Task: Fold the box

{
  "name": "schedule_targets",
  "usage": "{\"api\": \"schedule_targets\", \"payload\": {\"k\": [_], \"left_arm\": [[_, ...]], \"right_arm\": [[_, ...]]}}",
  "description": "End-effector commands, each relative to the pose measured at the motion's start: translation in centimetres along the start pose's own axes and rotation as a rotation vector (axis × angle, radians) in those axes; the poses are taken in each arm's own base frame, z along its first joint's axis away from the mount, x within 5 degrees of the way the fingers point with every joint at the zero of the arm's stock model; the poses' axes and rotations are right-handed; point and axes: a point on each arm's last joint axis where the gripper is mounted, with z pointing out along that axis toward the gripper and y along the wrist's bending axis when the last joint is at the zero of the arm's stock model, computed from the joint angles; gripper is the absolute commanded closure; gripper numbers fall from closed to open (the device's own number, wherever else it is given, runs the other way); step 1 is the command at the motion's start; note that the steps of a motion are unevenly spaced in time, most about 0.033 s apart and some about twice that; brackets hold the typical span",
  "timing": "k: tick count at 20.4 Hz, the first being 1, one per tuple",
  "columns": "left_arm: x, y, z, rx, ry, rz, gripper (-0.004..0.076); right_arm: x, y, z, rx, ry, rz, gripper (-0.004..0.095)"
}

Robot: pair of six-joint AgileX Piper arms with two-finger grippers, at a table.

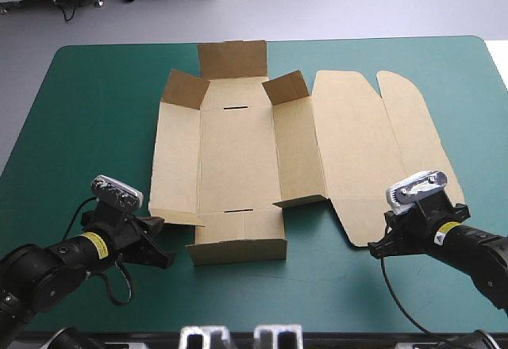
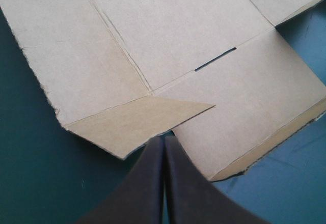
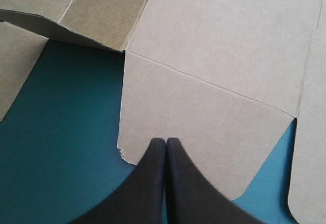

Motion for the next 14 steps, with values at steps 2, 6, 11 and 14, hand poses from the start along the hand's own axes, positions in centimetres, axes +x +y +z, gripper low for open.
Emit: {"api": "schedule_targets", "payload": {"k": [2, 6, 11, 14], "left_arm": [[-1.3, -0.1, -0.6, 0.007, -0.094, 0.012, 0.0734], [-1.3, -0.1, -0.6, 0.005, -0.094, 0.023, 0.0734], [-1.4, -0.3, -0.6, 0.03, -0.108, -0.001, 0.0734], [-3.1, -0.6, 0.4, 0.042, -0.102, -0.018, 0.0733]], "right_arm": [[-1.2, -0.1, -0.7, 0.014, -0.085, -0.004, 0.0928], [-1.2, -0.1, -0.7, 0.015, -0.085, -0.004, 0.0928], [-1.2, -0.2, -0.7, 0.018, -0.087, -0.007, 0.0928], [-1.2, -0.2, -0.7, 0.019, -0.093, -0.007, 0.0928]]}}
